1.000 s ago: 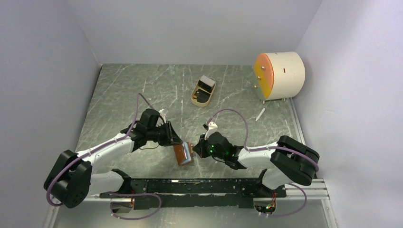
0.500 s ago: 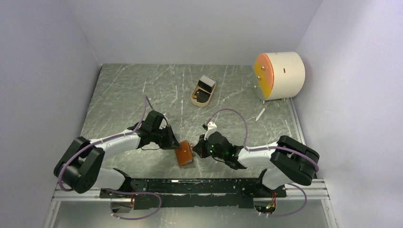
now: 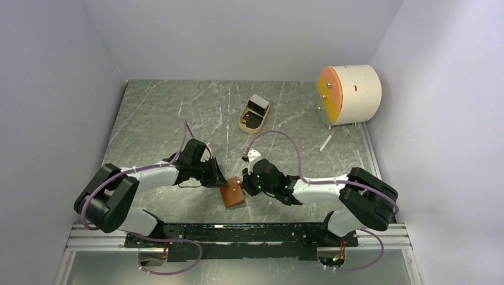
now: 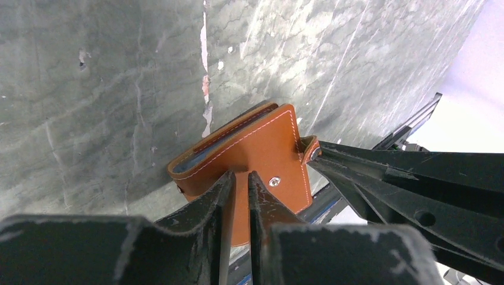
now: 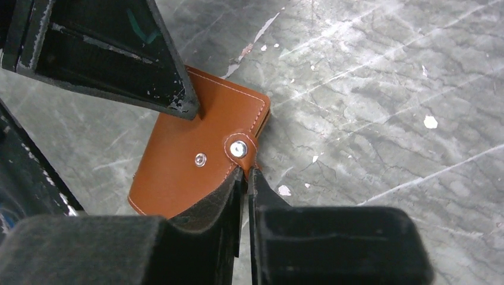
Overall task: Put the credit cards into the card holder
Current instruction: Close the card holder at the center of the board.
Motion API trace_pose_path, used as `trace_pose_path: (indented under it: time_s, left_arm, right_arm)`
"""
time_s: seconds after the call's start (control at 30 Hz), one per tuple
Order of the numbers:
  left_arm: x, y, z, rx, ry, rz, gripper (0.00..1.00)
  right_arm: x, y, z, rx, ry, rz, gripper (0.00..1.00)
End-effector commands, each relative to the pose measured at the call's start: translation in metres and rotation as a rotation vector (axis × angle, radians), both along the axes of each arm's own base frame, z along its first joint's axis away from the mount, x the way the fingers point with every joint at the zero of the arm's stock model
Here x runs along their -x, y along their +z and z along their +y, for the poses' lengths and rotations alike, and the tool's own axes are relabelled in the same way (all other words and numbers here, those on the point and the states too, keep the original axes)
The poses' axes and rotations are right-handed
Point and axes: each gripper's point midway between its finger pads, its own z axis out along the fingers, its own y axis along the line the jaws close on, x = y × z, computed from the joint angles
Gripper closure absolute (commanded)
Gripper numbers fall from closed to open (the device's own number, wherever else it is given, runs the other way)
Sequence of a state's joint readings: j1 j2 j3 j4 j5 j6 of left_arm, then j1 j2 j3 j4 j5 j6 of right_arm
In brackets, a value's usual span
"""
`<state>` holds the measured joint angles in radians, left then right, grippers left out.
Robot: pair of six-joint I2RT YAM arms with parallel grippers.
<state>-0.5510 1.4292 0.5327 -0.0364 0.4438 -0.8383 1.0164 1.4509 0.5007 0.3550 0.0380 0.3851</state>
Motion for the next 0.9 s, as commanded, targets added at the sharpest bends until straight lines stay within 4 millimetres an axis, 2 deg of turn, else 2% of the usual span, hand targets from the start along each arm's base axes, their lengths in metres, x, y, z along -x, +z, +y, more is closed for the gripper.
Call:
trace_pose_path:
  time_s: [0.0, 0.1, 0.2, 0.37, 0.43, 0.53, 0.67, 0.87]
  left_arm:
    - [0.005, -0.014, 0.006, -0.025, 0.005, 0.021, 0.79]
    - [0.005, -0.015, 0.007, -0.034, 0.006, 0.022, 0.79]
    - [0.004, -0.016, 0.007, -0.034, 0.005, 0.019, 0.79]
    - [0.006, -0.019, 0.006, -0.030, 0.005, 0.031, 0.79]
    - [0.007, -0.020, 0.007, -0.035, 0.006, 0.033, 0.79]
    - [0.008, -0.020, 0.007, -0.031, 0.008, 0.035, 0.78]
    - [0.010, -0.021, 0.005, -0.025, 0.006, 0.046, 0.78]
    - [0.011, -0.021, 0.005, -0.021, 0.008, 0.046, 0.78]
  right_arm:
    - [0.008, 0.003, 0.007, 0.080, 0.127, 0.003, 0.84]
    - [0.009, 0.010, -0.003, 0.122, 0.089, 0.036, 0.74]
    - [0.010, 0.029, -0.003, 0.069, 0.061, 0.059, 0.68]
    - [0.003, 0.045, -0.003, -0.053, -0.081, 0.155, 0.65]
    - [-0.005, 0.045, -0.008, -0.084, -0.225, 0.218, 0.66]
    - [-0.012, 0.039, -0.009, -0.082, -0.342, 0.277, 0.65]
    - [-0.017, 0.029, -0.012, -0.021, -0.398, 0.296, 0.65]
    - [-0.014, 0.028, -0.006, -0.012, -0.387, 0.307, 0.66]
